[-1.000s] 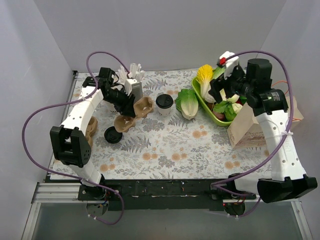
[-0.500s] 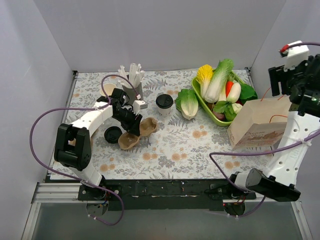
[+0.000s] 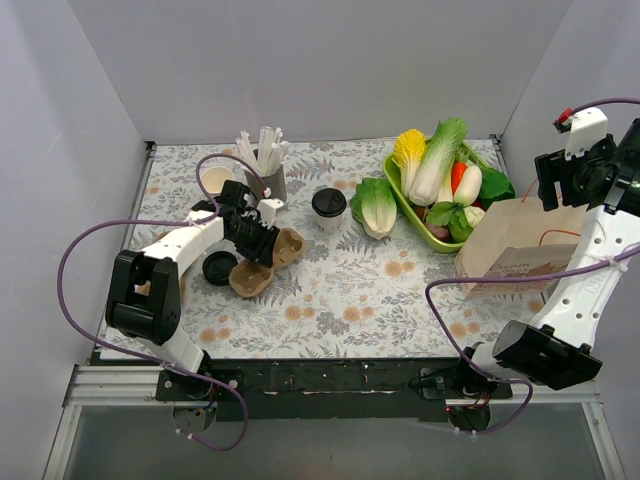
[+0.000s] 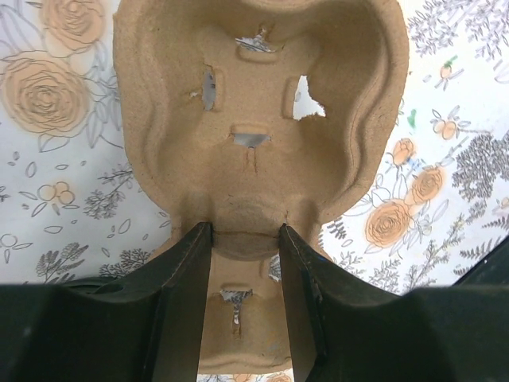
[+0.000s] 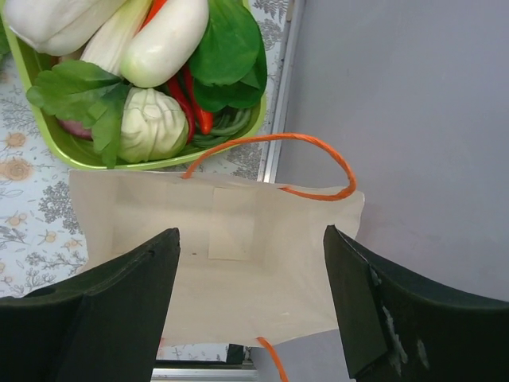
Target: Pack the takeout coffee
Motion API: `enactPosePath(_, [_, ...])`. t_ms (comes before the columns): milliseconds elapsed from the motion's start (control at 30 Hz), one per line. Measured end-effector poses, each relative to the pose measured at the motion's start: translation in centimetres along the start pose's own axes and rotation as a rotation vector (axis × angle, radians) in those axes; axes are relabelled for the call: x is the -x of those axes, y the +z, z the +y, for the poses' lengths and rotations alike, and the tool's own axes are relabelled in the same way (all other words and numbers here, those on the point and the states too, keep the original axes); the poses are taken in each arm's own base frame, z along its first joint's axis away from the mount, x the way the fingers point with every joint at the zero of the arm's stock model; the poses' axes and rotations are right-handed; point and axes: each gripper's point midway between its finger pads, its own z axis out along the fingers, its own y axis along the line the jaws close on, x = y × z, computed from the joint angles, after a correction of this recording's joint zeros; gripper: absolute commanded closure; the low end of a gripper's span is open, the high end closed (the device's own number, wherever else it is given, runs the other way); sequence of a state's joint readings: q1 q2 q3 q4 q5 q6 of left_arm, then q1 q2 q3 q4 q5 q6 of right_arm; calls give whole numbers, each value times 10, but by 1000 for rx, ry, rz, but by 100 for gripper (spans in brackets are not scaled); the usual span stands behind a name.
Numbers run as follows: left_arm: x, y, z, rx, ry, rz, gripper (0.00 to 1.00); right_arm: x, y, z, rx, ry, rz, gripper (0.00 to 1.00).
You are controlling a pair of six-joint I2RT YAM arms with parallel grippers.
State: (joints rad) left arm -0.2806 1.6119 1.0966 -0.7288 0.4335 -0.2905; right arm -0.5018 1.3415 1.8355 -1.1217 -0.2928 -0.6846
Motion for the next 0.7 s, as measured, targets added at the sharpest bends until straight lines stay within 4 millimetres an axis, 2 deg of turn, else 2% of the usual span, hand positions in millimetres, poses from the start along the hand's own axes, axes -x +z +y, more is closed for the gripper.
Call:
enactPosePath(67, [2,0,4,18,-17,-9,70,0,1,6,32,-2,-6,19])
enactPosePath(100, [3,0,5,27,-23,-11,64,0,1,10,52,0,-9,18])
enactPosePath(267, [16,-7,9,37,-36,-38,54,-2,2,28,151,-6,-15,14])
enactPosePath(500, [51,-26,6,14,-40,-160,47,-7,-1,54,270,11,-25,12])
enactPosePath(533, [55,-27,7,17,-38,-167,7,-9,0,59,288,16,-24,12])
enactPosePath(567, [59,-29,8,20,-37,-172,2,-11,0,62,304,22,-20,12])
enactPosePath(700, [65,-32,4,0,-41,-186,2,-11,2,69,335,25,-23,12])
